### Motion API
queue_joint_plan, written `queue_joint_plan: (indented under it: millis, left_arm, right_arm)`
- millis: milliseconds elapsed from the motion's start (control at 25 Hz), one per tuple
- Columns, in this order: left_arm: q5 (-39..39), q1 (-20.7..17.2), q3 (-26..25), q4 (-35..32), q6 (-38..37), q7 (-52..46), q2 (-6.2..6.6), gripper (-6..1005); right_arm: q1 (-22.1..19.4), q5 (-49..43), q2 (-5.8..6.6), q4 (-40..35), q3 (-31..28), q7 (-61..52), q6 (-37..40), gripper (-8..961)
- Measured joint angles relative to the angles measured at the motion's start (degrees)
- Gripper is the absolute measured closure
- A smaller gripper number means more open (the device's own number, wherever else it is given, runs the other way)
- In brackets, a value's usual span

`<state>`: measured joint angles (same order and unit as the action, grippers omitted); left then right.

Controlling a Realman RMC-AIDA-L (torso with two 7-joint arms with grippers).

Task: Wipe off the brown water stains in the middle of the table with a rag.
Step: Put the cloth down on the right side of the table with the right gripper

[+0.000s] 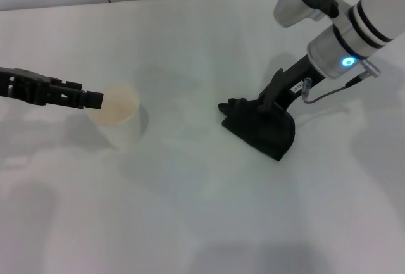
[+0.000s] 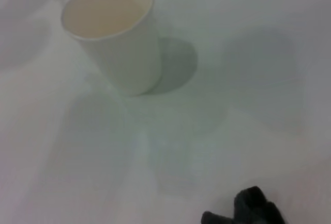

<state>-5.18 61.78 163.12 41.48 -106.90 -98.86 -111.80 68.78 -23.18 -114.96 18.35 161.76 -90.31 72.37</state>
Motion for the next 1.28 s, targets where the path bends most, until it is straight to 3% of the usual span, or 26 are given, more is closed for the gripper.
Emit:
queue_joint_plan:
  millis: [680, 1280]
  left_arm:
    - [-0.1, 0.63, 0.0, 0.0, 0.33, 0.11, -0.08, 139]
    - [0.01, 0.71, 0.0, 0.1, 0.45, 0.06, -0.08, 139]
  right_arm:
    - [-3.97, 5.82, 0.32, 11.96, 0.05, 0.18, 4.14, 872]
    - [-6.57, 9.24, 1.64, 13.74, 0.05, 1.67, 10.06, 871]
